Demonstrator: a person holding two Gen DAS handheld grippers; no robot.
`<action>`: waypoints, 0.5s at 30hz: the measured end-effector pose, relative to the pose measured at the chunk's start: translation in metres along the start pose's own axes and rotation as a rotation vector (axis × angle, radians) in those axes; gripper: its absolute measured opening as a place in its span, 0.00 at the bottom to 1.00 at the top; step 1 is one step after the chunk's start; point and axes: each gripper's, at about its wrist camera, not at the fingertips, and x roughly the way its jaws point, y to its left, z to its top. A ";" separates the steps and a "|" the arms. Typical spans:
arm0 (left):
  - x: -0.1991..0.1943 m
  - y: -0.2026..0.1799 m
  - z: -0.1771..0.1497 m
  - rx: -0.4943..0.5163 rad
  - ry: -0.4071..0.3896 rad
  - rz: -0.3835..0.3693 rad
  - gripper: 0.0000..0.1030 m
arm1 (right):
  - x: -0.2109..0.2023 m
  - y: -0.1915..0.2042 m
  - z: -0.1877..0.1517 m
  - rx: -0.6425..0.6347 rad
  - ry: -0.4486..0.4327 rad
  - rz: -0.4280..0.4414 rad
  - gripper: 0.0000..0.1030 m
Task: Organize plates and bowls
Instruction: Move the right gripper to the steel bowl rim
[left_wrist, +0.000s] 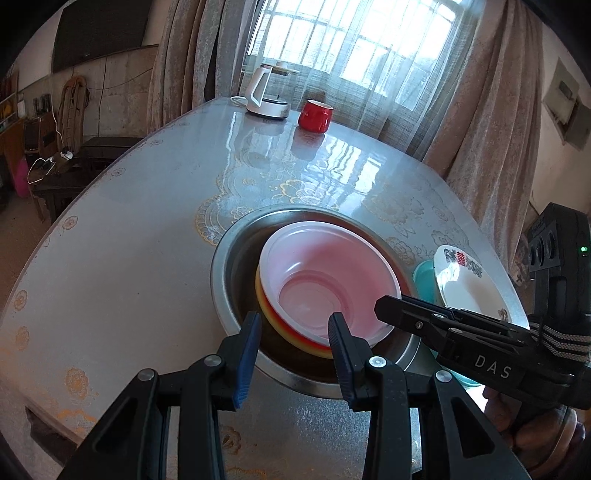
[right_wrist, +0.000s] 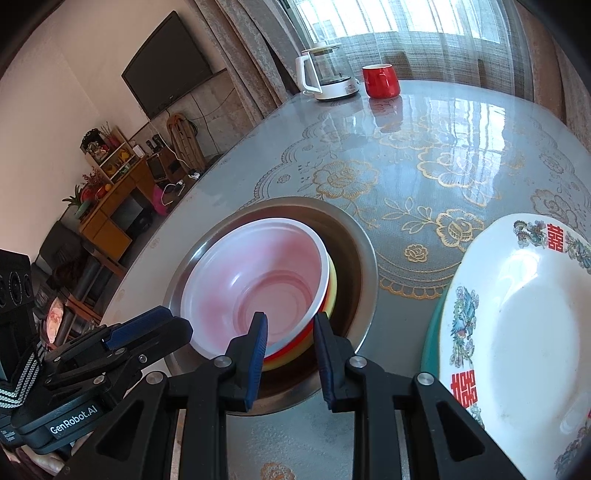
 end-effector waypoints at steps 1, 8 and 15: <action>0.000 -0.001 0.000 0.006 -0.002 0.005 0.37 | 0.000 0.000 0.000 0.002 0.000 0.002 0.24; -0.003 -0.003 -0.003 0.042 -0.005 0.035 0.37 | -0.005 -0.001 -0.004 0.005 -0.007 0.010 0.25; -0.005 0.000 -0.003 0.034 -0.011 0.039 0.38 | -0.015 -0.004 -0.007 0.003 -0.035 0.005 0.26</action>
